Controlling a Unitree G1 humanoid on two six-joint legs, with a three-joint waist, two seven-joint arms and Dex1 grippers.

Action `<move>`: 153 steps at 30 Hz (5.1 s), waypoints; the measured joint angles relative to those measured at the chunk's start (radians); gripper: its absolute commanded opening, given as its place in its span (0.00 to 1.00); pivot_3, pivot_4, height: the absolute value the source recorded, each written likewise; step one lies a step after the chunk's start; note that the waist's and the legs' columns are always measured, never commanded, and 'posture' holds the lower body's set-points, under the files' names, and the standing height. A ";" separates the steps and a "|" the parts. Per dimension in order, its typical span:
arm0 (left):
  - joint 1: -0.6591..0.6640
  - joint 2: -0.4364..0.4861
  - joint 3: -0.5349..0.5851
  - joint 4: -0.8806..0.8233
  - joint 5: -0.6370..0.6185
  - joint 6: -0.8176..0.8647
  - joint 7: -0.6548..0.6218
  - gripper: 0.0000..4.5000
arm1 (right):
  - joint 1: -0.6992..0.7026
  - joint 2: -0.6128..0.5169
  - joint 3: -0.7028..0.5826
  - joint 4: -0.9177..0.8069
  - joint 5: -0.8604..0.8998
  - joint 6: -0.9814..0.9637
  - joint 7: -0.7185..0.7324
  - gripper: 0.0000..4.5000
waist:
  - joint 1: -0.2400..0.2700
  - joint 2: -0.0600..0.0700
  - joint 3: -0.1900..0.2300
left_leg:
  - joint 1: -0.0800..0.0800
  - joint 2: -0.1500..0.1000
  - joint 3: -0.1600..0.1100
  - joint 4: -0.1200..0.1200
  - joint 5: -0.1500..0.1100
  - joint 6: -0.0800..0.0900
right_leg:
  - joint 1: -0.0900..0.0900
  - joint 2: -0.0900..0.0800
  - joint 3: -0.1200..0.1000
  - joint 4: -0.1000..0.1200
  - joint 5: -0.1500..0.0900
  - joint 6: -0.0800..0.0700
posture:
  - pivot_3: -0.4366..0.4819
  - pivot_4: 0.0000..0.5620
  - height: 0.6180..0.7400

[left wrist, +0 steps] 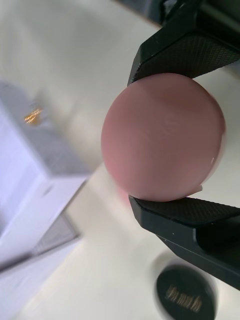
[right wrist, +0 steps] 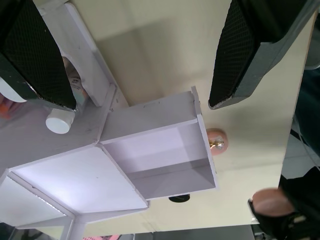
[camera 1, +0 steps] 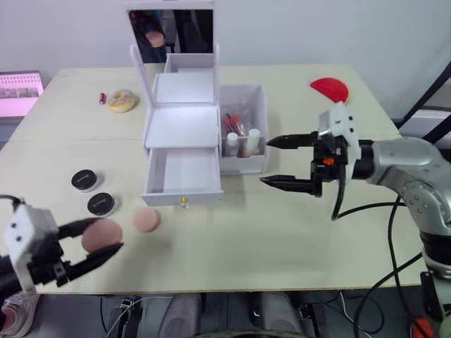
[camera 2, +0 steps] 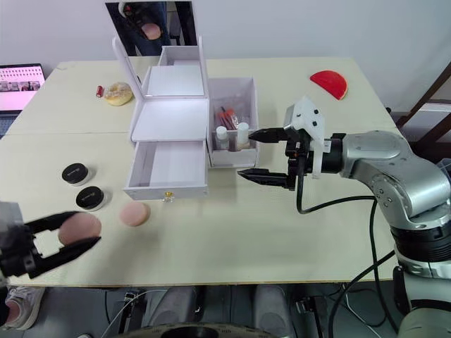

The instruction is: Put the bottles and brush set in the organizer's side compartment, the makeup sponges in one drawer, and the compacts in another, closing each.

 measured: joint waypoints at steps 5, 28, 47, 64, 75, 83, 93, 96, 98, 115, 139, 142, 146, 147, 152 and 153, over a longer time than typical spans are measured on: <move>-0.240 0.101 -0.021 0.076 -0.092 0.076 0.051 0.60 | 0.018 0.020 0.001 -0.004 -0.011 -0.011 -0.016 1.00 | -0.009 0.000 0.000 | 0.000 0.000 0.002 -0.002 0.000 0.000 | 0.000 0.000 0.002 0.000 0.000 0.000 | 0.48 0.27 1.00; -0.759 0.007 -0.623 0.370 0.079 0.002 -0.027 0.60 | 0.084 0.037 -0.034 -0.123 0.014 0.035 -0.122 1.00 | -0.013 0.000 0.001 | 0.001 0.000 0.001 -0.005 0.000 0.001 | 0.001 0.001 0.002 0.002 0.002 -0.002 | 0.48 0.27 1.00; -0.776 -0.090 -0.661 0.401 0.127 -0.017 -0.027 0.60 | 0.113 0.037 -0.044 -0.163 0.023 0.051 -0.166 1.00 | -0.006 0.000 0.001 | 0.002 0.000 0.001 -0.002 0.000 0.001 | 0.002 0.001 0.002 0.003 0.002 -0.002 | 0.48 0.27 1.00; -0.792 -0.104 -0.669 0.406 0.141 -0.012 -0.024 0.99 | 0.113 0.037 -0.043 -0.177 0.031 0.060 -0.187 1.00 | -0.005 0.000 0.000 | 0.003 0.000 0.000 -0.001 0.000 0.001 | 0.003 0.002 0.002 0.004 0.002 -0.003 | 0.48 0.27 1.00; -0.797 -0.098 -0.641 0.405 0.110 0.039 -0.011 0.99 | 0.104 0.037 -0.043 -0.173 0.029 0.059 -0.185 1.00 | -0.006 0.000 0.001 | 0.003 0.000 0.000 -0.001 0.000 0.001 | 0.003 0.002 0.002 0.004 0.003 -0.003 | 0.48 0.27 1.00; -0.686 -0.019 -0.467 0.364 0.059 0.100 0.009 0.99 | 0.106 0.022 -0.055 -0.155 0.022 0.057 -0.175 1.00 | -0.012 0.000 0.001 | 0.002 0.000 0.000 -0.002 0.000 0.001 | 0.002 0.002 0.002 0.003 0.002 -0.003 | 0.48 0.27 1.00; -0.535 0.045 -0.251 0.367 0.054 0.116 0.017 0.99 | 0.127 -0.019 -0.084 -0.106 0.003 0.021 -0.134 1.00 | -0.007 0.000 0.001 | 0.002 0.000 0.000 -0.002 0.000 0.001 | 0.002 0.001 0.002 0.003 0.002 -0.003 | 0.48 0.27 1.00; -0.526 0.045 -0.240 0.365 0.054 0.116 0.021 0.99 | 0.127 -0.020 -0.084 -0.097 -0.001 0.015 -0.130 1.00 | -0.004 0.000 0.001 | 0.002 0.000 0.000 -0.002 0.000 0.000 | 0.002 0.001 0.002 0.003 0.002 -0.002 | 0.48 0.27 1.00; -0.524 0.043 -0.239 0.361 0.054 0.116 0.024 0.99 | 0.124 -0.019 -0.082 -0.094 -0.007 0.012 -0.125 1.00 | -0.004 0.000 0.001 | 0.002 0.000 0.000 -0.002 0.000 0.000 | 0.002 0.001 0.002 0.003 0.002 -0.003 | 0.48 0.27 1.00; -0.650 0.049 -0.373 0.357 0.058 0.099 0.000 0.70 | 0.123 0.003 -0.072 -0.096 -0.009 0.012 -0.135 1.00 | -0.001 -0.001 0.001 | 0.002 0.000 0.000 -0.002 0.000 0.000 | 0.002 0.001 0.002 0.003 0.002 -0.003 | 0.48 0.27 1.00; -1.531 -0.011 -1.265 0.652 0.483 0.162 -0.443 0.01 | 0.149 0.088 -0.031 -0.146 -0.019 0.013 -0.235 1.00 | -0.026 -0.004 0.003 | 0.001 -0.001 -0.001 -0.002 0.000 0.001 | 0.002 0.002 0.002 0.004 0.001 0.006 | 0.48 0.27 1.00; -1.566 -0.028 -1.304 0.661 0.521 0.165 -0.474 0.01 | 0.161 0.091 -0.031 -0.160 -0.019 0.013 -0.249 1.00 | -0.031 -0.004 0.003 | 0.002 -0.001 -0.001 -0.002 0.000 0.001 | 0.002 0.002 0.002 0.005 0.001 0.008 | 0.48 0.27 1.00; -1.570 -0.043 -1.349 0.660 0.568 0.156 -0.503 0.01 | 0.161 0.104 -0.031 -0.165 -0.018 0.015 -0.268 1.00 | -0.029 -0.004 0.004 | 0.002 -0.001 -0.001 -0.001 0.001 0.001 | 0.002 0.002 0.002 0.008 0.000 0.008 | 0.48 0.27 1.00; -1.569 -0.043 -1.357 0.660 0.587 0.141 -0.504 0.01 | 0.162 0.106 -0.031 -0.168 -0.018 0.016 -0.273 1.00 | -0.028 -0.004 0.004 | 0.002 -0.001 -0.001 -0.001 0.001 0.001 | 0.002 0.002 0.002 0.008 0.000 0.008 | 0.48 0.27 1.00; -1.542 -0.071 -1.371 0.659 0.627 0.114 -0.499 0.01 | 0.169 0.111 -0.032 -0.184 -0.016 0.019 -0.287 1.00 | -0.026 -0.004 0.004 | 0.002 -0.001 -0.001 0.000 0.001 0.001 | 0.002 0.002 0.003 0.008 0.000 0.008 | 0.48 0.27 1.00; -1.536 -0.074 -1.371 0.658 0.631 0.106 -0.496 0.01 | 0.171 0.112 -0.032 -0.185 -0.015 0.019 -0.290 1.00 | -0.026 -0.004 0.004 | 0.002 -0.001 -0.001 0.000 0.001 0.001 | 0.002 0.002 0.003 0.008 0.000 0.008 | 0.48 0.27 1.00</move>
